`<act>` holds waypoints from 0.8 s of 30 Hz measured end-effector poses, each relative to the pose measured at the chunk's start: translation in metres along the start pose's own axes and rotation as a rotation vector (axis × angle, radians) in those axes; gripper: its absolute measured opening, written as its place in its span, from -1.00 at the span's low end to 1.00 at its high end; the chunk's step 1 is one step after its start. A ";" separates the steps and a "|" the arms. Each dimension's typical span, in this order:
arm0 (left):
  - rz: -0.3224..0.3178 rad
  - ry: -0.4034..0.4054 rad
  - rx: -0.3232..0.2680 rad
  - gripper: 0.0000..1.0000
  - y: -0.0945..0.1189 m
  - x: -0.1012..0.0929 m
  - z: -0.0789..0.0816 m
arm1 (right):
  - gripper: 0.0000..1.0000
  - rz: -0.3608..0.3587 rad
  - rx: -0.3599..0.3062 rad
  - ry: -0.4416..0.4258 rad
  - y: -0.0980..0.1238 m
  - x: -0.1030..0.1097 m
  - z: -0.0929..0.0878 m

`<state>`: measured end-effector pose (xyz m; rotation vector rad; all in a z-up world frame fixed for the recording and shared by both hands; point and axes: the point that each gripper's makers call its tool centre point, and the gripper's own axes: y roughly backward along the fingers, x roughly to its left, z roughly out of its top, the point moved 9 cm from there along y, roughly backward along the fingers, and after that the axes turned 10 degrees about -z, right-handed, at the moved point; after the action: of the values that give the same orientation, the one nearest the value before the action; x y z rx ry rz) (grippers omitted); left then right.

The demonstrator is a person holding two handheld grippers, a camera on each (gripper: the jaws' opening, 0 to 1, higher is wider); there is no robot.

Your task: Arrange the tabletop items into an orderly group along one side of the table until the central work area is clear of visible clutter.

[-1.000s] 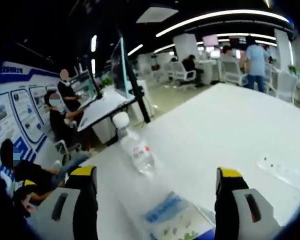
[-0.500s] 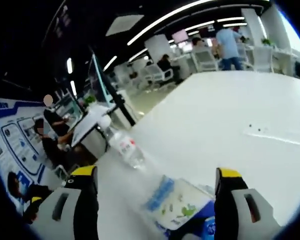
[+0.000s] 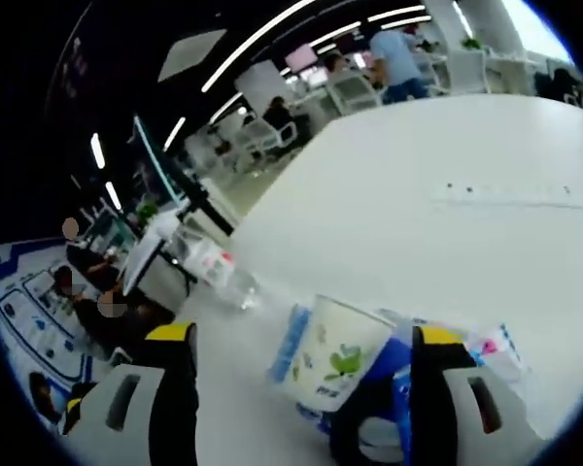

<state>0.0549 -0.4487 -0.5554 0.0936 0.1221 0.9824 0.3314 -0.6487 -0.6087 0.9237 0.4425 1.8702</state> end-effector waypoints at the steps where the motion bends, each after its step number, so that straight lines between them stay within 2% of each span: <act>1: -0.001 0.001 0.000 0.81 0.000 0.000 0.000 | 0.74 -0.003 0.013 -0.009 -0.001 0.000 -0.001; 4: 0.000 -0.004 0.004 0.82 0.000 0.000 0.000 | 0.67 -0.023 0.018 -0.045 -0.005 -0.001 -0.003; 6: 0.003 -0.009 0.007 0.82 0.000 0.000 -0.001 | 0.61 -0.015 0.037 -0.126 -0.008 0.000 -0.005; 8: 0.003 -0.010 0.006 0.82 0.000 0.000 -0.001 | 0.59 -0.027 0.038 -0.143 -0.011 -0.001 -0.007; 13: 0.005 -0.009 0.012 0.80 -0.001 0.001 -0.002 | 0.56 -0.057 0.048 -0.176 -0.017 -0.001 -0.007; 19: -0.003 -0.021 0.020 0.81 -0.002 0.000 -0.002 | 0.39 -0.093 0.097 -0.210 -0.026 -0.004 -0.006; 24: -0.003 -0.036 0.028 0.80 -0.002 -0.001 -0.003 | 0.26 -0.115 0.129 -0.204 -0.031 -0.005 -0.006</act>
<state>0.0558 -0.4505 -0.5584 0.1362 0.1029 0.9754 0.3470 -0.6381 -0.6342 1.1387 0.4851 1.6393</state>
